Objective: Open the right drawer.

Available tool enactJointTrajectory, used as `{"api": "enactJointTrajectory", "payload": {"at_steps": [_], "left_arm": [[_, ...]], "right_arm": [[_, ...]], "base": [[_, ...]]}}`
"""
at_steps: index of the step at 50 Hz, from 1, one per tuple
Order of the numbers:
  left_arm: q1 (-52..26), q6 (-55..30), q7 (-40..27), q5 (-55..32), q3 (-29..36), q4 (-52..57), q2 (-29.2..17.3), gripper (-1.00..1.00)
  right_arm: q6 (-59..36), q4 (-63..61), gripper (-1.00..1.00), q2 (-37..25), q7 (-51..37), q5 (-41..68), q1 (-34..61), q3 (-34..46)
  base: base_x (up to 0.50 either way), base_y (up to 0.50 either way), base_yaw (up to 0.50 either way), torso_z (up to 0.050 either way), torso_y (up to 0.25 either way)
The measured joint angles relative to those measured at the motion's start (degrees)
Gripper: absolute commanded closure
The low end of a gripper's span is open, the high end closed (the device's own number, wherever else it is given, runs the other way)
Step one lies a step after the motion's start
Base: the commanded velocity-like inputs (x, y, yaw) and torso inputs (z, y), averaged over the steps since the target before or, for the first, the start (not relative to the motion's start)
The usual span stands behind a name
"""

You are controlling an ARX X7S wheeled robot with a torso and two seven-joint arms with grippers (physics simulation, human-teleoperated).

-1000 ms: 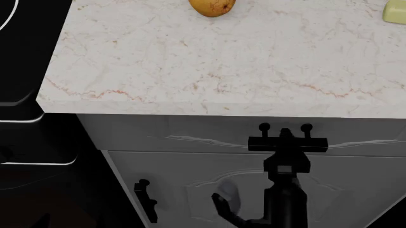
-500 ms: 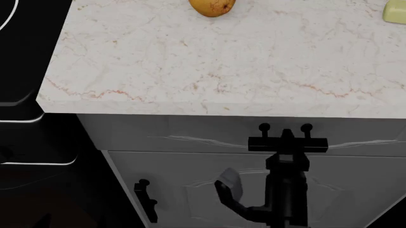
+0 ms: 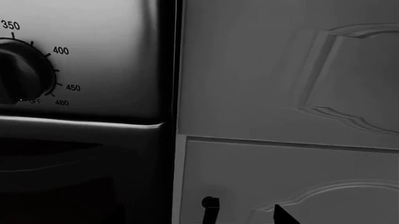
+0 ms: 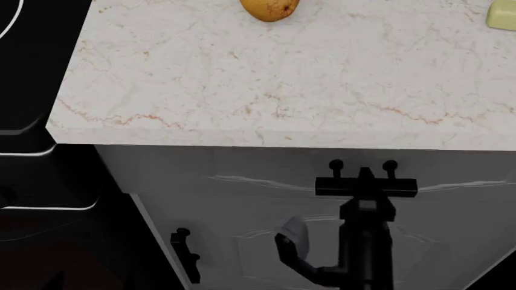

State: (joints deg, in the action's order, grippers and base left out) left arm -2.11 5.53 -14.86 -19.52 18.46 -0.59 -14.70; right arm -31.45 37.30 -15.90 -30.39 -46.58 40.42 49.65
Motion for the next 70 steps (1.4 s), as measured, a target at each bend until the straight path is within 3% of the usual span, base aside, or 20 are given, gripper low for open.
{"api": "enactJointTrajectory", "payload": {"at_steps": [38,70], "left_arm": [[-0.22,0.35,-0.54,-0.66,0.63,-0.28,-0.47,-1.00],[-0.31,0.70,-0.95,-0.98,1.18,-0.31,-0.92,-1.00]], "right_arm": [[-7.98,-20.62,1.00,-8.44,6.45,-5.03,-11.07,1.68],[-12.22,-28.55,1.00,-11.42,7.92,-7.82,-16.75,2.50]], "base": [[0.00,0.00,0.00,0.000,0.000],[-0.13,0.00,0.00,0.000,0.001]]}}
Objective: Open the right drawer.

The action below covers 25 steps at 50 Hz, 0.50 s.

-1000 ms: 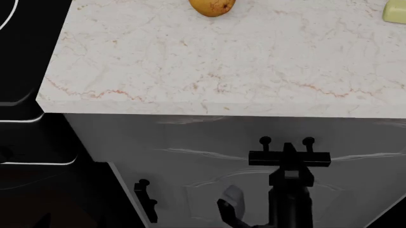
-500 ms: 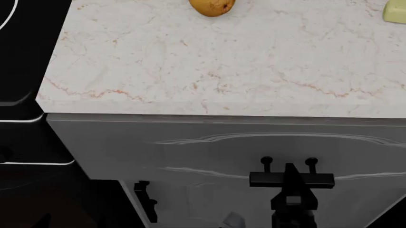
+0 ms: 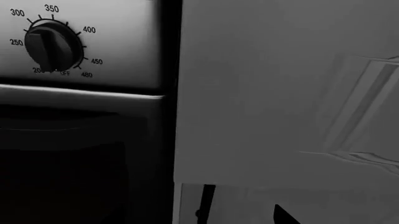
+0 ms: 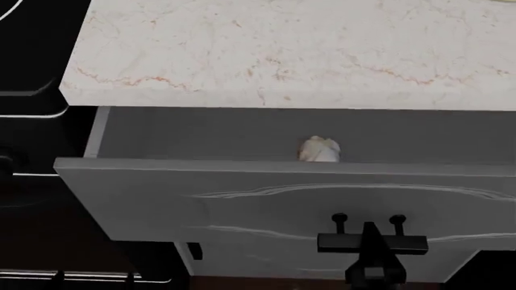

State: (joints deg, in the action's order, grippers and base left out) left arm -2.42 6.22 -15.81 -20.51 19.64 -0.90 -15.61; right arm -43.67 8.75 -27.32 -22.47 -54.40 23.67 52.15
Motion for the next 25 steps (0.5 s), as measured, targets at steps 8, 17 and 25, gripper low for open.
{"api": "enactJointTrajectory", "payload": {"at_steps": [8,17,25], "left_arm": [[-0.02,0.00,-0.14,-0.09,0.14,0.08,-0.11,-1.00],[-0.04,0.07,-0.26,-0.20,0.28,0.07,-0.22,-1.00],[-0.05,0.15,-0.37,-0.28,0.41,0.03,-0.29,-1.00]], "right_arm": [[-0.13,-0.15,1.00,-0.03,-0.27,0.01,-0.33,0.03],[-0.14,-0.20,1.00,-0.03,-0.63,0.22,-0.45,0.05],[-0.11,-0.21,1.00,-0.06,-0.62,0.25,-0.41,0.09]], "base": [[-0.19,0.00,0.00,0.002,0.000],[-0.19,0.00,0.00,0.000,0.000],[-0.19,0.00,0.00,0.000,0.001]]}}
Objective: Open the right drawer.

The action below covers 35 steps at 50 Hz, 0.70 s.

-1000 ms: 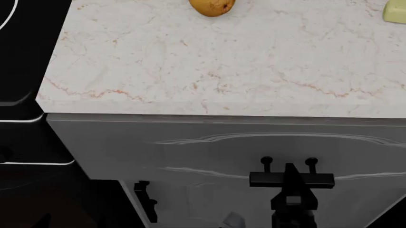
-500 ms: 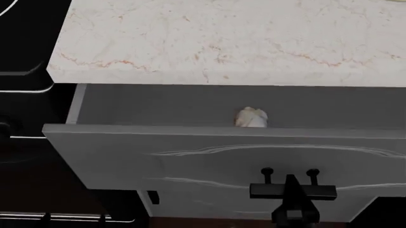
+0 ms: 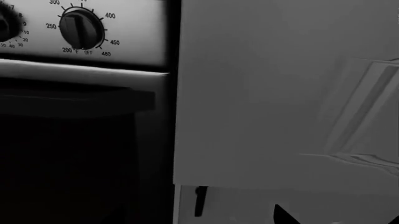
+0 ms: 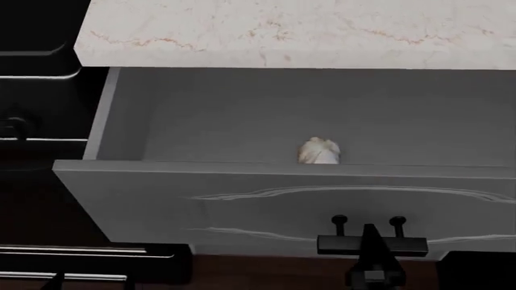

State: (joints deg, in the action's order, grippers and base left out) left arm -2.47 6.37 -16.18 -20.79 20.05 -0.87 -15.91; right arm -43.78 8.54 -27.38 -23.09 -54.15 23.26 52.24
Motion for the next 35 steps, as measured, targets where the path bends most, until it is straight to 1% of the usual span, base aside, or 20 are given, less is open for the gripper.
{"api": "enactJointTrajectory", "payload": {"at_steps": [35], "left_arm": [[-0.15,0.35,-0.44,-0.39,0.44,-0.23,-0.33,-1.00]], "right_arm": [[-0.07,-0.08,1.00,-0.10,0.24,-0.33,0.00,0.15]], "base": [[-0.19,0.00,0.00,0.000,0.000]]}}
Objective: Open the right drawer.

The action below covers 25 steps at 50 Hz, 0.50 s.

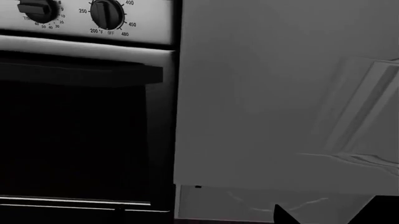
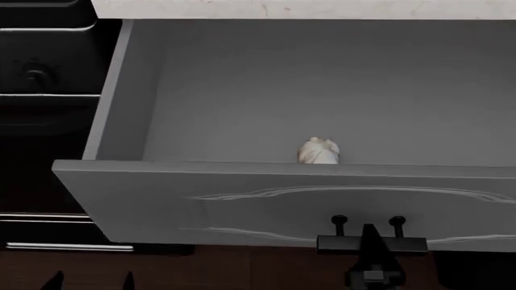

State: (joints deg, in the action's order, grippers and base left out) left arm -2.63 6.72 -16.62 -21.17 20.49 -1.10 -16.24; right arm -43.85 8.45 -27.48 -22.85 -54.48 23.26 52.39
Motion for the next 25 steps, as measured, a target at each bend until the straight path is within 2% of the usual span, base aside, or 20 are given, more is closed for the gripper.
{"api": "enactJointTrajectory", "payload": {"at_steps": [25], "left_arm": [[-0.03,0.06,-0.42,-0.15,0.40,0.20,-0.28,-1.00]], "right_arm": [[-0.03,-0.47,1.00,-0.23,0.37,-0.32,-0.26,-0.01]], "base": [[-0.19,0.00,0.00,0.000,0.000]]}}
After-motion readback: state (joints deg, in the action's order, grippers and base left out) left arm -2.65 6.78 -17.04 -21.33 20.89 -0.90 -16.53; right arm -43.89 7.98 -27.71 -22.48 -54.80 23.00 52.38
